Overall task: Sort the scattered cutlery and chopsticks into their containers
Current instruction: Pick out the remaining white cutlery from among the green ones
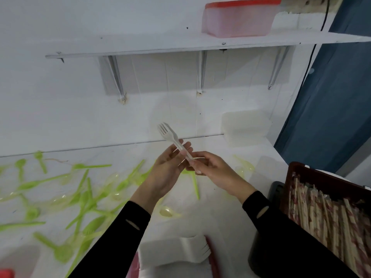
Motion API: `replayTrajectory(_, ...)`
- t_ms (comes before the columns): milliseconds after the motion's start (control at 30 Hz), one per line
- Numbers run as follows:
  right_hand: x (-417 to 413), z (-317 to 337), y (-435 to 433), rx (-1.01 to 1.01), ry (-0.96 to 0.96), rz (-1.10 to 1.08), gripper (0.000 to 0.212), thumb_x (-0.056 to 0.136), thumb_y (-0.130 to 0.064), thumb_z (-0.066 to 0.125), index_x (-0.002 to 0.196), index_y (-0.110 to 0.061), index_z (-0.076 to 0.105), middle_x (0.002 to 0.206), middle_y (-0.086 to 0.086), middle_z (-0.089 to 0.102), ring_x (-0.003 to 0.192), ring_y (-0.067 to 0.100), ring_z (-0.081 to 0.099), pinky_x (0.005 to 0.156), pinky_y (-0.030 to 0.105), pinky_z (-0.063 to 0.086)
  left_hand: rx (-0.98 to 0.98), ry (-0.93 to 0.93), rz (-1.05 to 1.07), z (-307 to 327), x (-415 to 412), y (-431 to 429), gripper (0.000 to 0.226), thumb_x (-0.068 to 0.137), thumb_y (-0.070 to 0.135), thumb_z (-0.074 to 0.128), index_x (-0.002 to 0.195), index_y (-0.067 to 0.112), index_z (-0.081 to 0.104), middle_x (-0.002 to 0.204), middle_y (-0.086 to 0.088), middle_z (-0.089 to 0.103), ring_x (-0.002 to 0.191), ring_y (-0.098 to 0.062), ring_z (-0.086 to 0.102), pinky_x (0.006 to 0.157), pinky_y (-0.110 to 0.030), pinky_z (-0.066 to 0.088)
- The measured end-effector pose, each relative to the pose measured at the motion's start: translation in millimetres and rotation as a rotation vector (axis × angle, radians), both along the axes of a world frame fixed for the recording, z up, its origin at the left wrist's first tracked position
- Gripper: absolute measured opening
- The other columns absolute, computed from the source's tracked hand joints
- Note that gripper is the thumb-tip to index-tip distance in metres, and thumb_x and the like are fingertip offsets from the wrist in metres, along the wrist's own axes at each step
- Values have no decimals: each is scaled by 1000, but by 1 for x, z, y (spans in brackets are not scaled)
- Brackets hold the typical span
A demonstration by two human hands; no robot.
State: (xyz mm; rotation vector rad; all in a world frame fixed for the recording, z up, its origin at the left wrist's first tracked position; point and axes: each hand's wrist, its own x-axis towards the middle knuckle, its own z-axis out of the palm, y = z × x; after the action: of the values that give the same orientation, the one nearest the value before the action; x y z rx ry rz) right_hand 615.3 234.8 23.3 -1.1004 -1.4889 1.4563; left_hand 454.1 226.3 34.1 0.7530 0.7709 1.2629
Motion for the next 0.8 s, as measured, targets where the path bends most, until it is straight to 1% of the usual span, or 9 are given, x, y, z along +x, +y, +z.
replayTrajectory(100, 6, 3, -13, -48, -38, 92, 33, 94, -32, 63, 124, -19, 59, 109, 3, 74, 103, 13, 70, 85, 22, 54, 59, 128, 24, 11, -6, -25, 43, 89, 8, 59, 131, 9, 51, 123, -9, 63, 114, -19, 63, 81, -32, 57)
replayTrajectory(167, 8, -1, -16, -111, -58, 84, 41, 91, -50, 58, 123, -25, 58, 108, -4, 74, 101, 12, 70, 89, 27, 54, 106, 264, 1, 21, -12, -41, 50, 81, 19, 65, 129, 15, 53, 123, -5, 65, 110, -16, 65, 84, -34, 57)
replayTrajectory(233, 10, -5, -14, -181, -76, 6, 40, 92, -56, 52, 116, -25, 60, 104, -5, 75, 95, 14, 72, 90, 33, 54, 170, 446, -81, 28, -21, -58, 51, 81, 23, 66, 130, 18, 52, 122, -1, 67, 109, -17, 66, 87, -34, 56)
replayTrajectory(333, 16, -11, -15, -138, -154, -111, 27, 98, -46, 51, 102, -23, 64, 100, -2, 73, 86, 15, 70, 89, 36, 53, 210, 729, -328, 23, -35, -83, 47, 86, 18, 73, 128, 22, 52, 120, -1, 67, 110, -23, 64, 93, -35, 54)
replayTrajectory(433, 20, -17, -21, -49, -189, -114, 25, 99, -41, 52, 100, -19, 66, 102, 2, 72, 83, 14, 68, 74, 24, 51, 256, 1079, -585, 2, -42, -111, 40, 86, 26, 75, 119, 35, 55, 116, 15, 63, 106, -3, 61, 88, -20, 52)
replayTrajectory(500, 21, -20, -24, -40, -206, -112, 24, 98, -41, 54, 100, -20, 65, 97, -1, 74, 78, 11, 68, 71, 23, 48, 309, 1254, -711, -11, -42, -127, 42, 86, 34, 73, 124, 39, 54, 119, 20, 59, 105, 4, 57, 86, -13, 49)
replayTrajectory(633, 20, -28, -23, -30, -308, -71, 28, 97, -40, 56, 103, -14, 65, 96, -2, 74, 75, 9, 68, 72, 23, 46, 400, 1446, -771, -26, -37, -146, 51, 90, 35, 69, 136, 26, 50, 126, 7, 52, 107, -4, 52, 81, -1, 38)
replayTrajectory(700, 20, -31, -24, -25, -341, -62, 28, 96, -41, 57, 102, -15, 66, 94, -3, 74, 75, 9, 69, 73, 23, 46, 441, 1524, -759, -33, -39, -149, 51, 91, 34, 67, 138, 28, 48, 128, 7, 50, 107, -4, 49, 85, -3, 35)
replayTrajectory(800, 21, -33, -23, -22, -356, -65, 27, 96, -39, 58, 101, -13, 67, 93, -2, 74, 74, 9, 68, 72, 22, 46, 505, 1638, -811, -43, -43, -154, 56, 90, 31, 67, 142, 28, 46, 141, 9, 42, 124, -8, 46, 105, -18, 34)
